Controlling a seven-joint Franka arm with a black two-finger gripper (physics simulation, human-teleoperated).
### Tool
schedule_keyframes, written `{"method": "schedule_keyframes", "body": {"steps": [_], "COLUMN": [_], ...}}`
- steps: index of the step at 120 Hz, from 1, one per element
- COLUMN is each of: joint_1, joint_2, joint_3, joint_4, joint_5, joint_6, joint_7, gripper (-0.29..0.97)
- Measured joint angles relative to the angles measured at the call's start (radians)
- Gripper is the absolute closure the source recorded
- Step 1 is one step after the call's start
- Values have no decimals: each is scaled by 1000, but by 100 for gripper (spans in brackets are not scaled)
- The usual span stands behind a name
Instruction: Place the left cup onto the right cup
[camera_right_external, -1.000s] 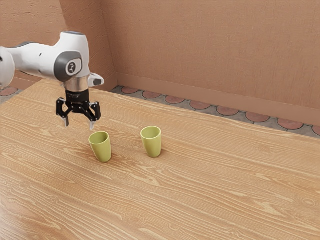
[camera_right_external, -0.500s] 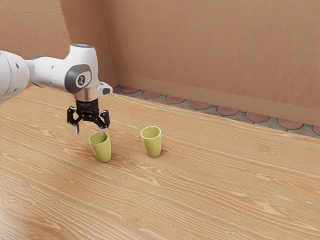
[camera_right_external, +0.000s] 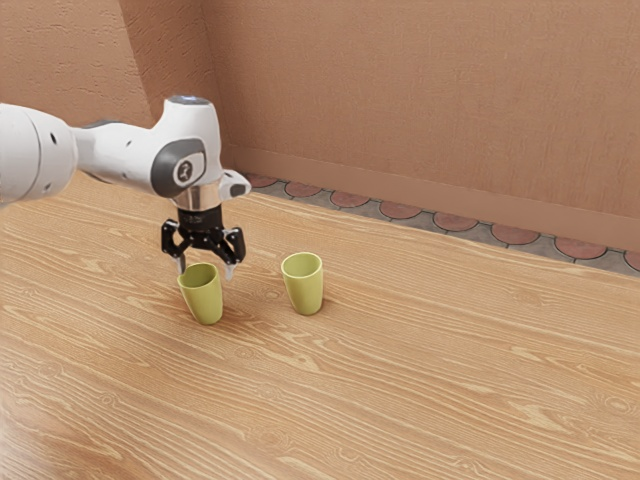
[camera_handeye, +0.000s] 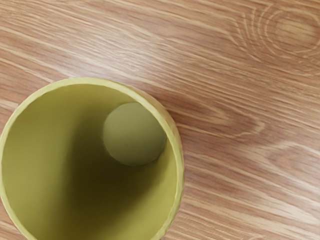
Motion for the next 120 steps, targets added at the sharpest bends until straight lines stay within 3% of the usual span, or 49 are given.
{"method": "schedule_keyframes", "body": {"steps": [104, 120], "joint_1": [-3, -3], "joint_2": [59, 64], "joint_3": [-1, -1], "joint_4": [-48, -50], "joint_5": [-7, -6], "joint_6": [89, 98], "joint_7": [-11, -12], "gripper": [1, 25]}}
